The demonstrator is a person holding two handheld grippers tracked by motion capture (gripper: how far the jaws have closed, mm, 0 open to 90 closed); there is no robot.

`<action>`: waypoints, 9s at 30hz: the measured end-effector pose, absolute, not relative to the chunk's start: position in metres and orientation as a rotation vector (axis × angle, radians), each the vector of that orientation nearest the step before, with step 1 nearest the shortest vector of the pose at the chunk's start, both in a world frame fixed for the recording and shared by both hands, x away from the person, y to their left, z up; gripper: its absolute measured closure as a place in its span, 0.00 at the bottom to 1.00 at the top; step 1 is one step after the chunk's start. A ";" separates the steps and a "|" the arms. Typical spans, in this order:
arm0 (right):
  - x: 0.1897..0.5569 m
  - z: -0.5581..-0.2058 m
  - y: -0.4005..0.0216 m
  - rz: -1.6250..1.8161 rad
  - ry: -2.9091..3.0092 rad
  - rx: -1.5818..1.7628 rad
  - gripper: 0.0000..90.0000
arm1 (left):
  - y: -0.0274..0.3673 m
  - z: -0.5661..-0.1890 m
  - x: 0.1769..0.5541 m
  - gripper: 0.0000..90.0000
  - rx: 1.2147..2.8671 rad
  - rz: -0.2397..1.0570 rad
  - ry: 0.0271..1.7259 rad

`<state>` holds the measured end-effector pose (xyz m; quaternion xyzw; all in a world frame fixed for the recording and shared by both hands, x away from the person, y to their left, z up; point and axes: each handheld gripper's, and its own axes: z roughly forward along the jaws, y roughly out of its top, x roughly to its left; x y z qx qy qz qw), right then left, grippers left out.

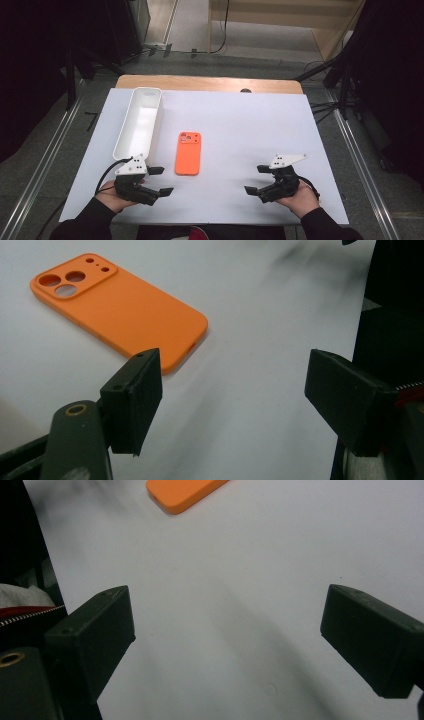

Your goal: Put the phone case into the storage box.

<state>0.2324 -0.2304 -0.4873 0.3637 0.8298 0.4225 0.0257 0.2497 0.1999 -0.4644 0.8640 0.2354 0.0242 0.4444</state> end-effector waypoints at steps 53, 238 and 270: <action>0.278 -0.470 -0.203 1.355 2.564 1.086 0.07 | 0.200 -0.465 0.250 0.26 2.148 0.043 0.570; 0.361 -0.502 -0.059 1.088 2.918 0.882 0.98 | 0.202 -0.466 0.249 0.26 2.169 0.032 0.548; 0.346 -0.505 -0.119 1.099 2.873 1.043 0.93 | 0.202 -0.467 0.250 0.26 2.172 0.036 0.550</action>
